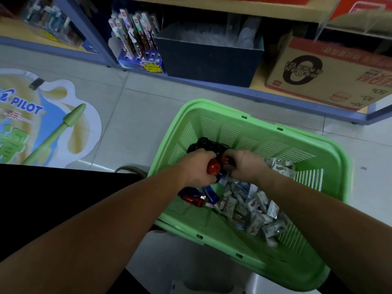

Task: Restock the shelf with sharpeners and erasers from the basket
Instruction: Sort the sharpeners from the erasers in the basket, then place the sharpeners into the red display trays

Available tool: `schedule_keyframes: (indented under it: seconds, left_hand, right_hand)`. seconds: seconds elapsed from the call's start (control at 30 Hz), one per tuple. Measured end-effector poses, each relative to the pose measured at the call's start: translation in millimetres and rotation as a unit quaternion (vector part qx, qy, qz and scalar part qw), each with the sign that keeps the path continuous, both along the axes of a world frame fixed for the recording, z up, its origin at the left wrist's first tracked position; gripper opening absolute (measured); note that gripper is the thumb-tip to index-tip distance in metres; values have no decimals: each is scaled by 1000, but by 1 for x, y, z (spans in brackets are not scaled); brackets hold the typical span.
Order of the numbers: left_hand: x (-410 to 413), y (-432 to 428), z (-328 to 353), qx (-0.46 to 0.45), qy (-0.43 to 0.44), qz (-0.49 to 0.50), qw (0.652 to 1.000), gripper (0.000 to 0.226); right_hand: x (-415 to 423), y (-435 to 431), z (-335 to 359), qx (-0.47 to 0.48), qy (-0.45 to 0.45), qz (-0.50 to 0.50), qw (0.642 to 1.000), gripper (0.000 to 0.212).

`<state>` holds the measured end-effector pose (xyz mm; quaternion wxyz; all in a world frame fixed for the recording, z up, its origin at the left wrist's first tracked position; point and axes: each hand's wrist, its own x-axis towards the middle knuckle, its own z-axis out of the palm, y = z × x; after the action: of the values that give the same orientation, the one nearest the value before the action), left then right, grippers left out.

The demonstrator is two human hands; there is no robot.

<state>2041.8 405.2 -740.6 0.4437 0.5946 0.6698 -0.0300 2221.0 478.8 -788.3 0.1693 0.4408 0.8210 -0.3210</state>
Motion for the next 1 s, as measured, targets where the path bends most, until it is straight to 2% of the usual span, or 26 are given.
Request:
schedule_keyframes:
  seconds: [0.07,0.17,0.27,0.4,0.5,0.6,0.73,0.87,0.93,1.0]
  left_hand:
    - [-8,7,15,0,-12,39,999,54]
    - [-22,17,41,-1,-56,109,992,47]
    - [-35,30,72,23,-86,155,984,45]
    - [-47,50,120,65,-129,168,975,46]
    - [-57,67,166,81,-182,144,969,40]
    - [-74,90,217,135,-179,125,967,35]
    - [-99,122,264,220,-166,160,948,32]
    - [-124,164,262,292,-110,206,927,23]
    - [-135,184,254,301,-56,178,935,22]
    - [-142,199,241,283,-51,163,944,21]
  right_hand:
    - [-3,5,17,-94,87,-98,987,21]
    - [-10,13,56,-198,178,-192,945,16]
    - [-14,26,100,-236,218,-221,921,17]
    - [-24,43,164,-241,263,-236,904,23]
    - [-37,59,214,-215,287,-218,908,17]
    - [-58,85,262,-169,326,-245,897,18]
    - [-89,119,312,-41,389,-282,876,23]
    - [-110,155,321,68,441,-317,837,31]
    - [-121,177,314,72,458,-333,821,28]
    - [-134,197,303,54,480,-348,804,26]
